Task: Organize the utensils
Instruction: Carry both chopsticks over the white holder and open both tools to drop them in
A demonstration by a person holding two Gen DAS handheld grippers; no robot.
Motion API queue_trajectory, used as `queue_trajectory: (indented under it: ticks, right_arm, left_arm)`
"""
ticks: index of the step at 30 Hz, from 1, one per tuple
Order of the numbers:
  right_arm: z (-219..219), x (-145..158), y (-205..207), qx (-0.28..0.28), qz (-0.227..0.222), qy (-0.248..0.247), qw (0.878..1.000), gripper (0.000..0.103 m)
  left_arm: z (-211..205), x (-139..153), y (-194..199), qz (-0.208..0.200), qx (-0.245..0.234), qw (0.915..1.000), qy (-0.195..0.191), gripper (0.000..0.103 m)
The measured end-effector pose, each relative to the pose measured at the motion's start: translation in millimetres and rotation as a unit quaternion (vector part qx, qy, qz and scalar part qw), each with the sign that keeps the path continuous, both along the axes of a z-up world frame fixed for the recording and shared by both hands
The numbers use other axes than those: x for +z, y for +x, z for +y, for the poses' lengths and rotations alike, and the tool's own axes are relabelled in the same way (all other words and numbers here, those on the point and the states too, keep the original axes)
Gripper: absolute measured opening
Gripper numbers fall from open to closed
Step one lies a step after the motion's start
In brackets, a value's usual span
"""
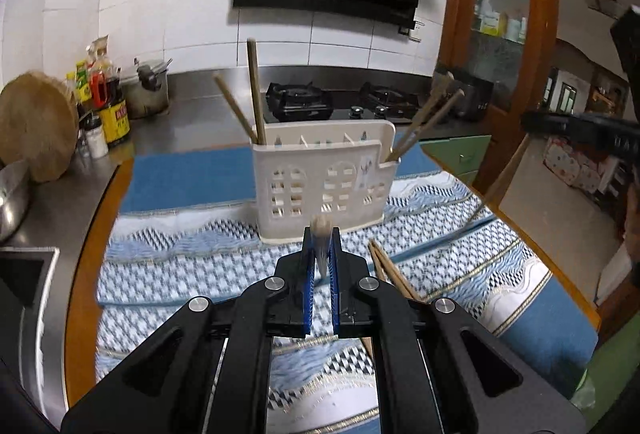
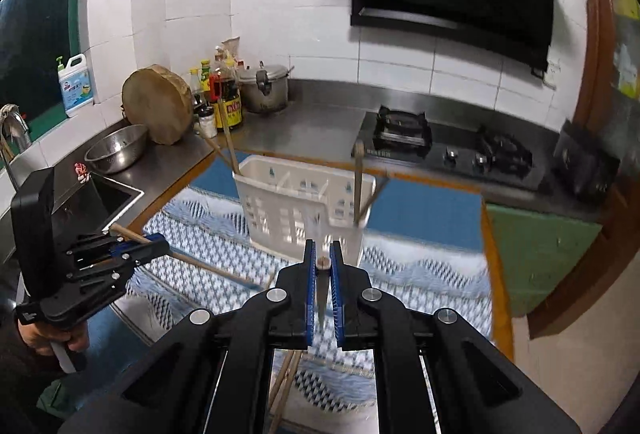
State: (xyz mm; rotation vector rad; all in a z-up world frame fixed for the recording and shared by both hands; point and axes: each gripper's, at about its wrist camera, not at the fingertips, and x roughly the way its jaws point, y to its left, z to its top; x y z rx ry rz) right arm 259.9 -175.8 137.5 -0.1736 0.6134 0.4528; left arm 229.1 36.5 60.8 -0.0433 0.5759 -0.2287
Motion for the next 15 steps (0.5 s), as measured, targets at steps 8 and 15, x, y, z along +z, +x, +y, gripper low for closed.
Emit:
queue_trajectory:
  ticks: [8,15]
  right_arm:
    - [24.4,53.5,19.8,0.019,-0.037,-0.011,0.999,0.007]
    - [40.0,88.0,47.4,0.012,-0.062,-0.002,0.998,0.007]
  left_arm:
    - [0.6,36.2,24.5,-0.006,-0.016,0.9999,-0.001,0.005]
    - [-1.3,101.1,39.8,-0.074,-0.019,0.9971,-0.004,0.005]
